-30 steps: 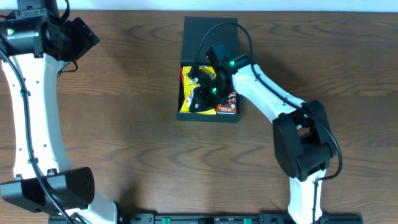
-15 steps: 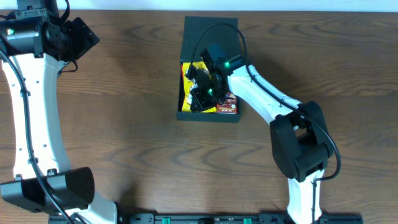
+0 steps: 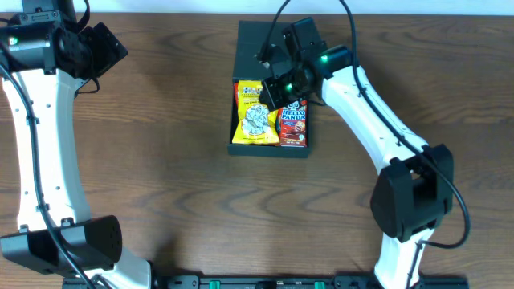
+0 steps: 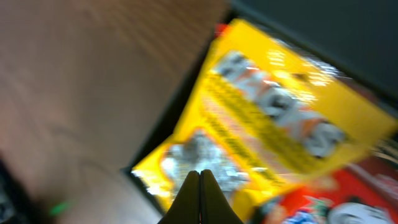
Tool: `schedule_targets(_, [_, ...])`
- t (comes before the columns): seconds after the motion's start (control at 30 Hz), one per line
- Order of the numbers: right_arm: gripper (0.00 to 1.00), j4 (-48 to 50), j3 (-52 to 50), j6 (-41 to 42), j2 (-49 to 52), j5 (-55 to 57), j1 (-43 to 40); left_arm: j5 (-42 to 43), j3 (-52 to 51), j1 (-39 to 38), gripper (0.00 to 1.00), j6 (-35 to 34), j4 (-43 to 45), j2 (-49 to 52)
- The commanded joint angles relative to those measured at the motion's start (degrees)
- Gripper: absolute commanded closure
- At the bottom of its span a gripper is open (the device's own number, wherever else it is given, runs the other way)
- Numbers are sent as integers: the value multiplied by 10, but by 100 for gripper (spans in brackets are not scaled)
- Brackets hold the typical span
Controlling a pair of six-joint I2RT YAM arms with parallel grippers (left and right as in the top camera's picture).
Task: Pack container
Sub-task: 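Push the yellow Hacks bag down into the box with the right gripper, then withdraw both grippers up and away from the green box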
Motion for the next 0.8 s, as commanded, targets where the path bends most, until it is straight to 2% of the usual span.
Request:
schedule_targets(0.0, [98,9,4,0,17,64,-2,-12,-4,2,5,8,0,3])
schedule_targets(0.33, [98,21,4,15,72,85,-2,-12,-4,2,5,8,-2,3])
schedule_targets(0.57, [99,24,6,15,75,94,-3,-12,-4,2,5,8,-2,3])
schedule_targets(0.77, [99,8,31,23,57,58,-6,-12,-4,2,5,8,-2,3])
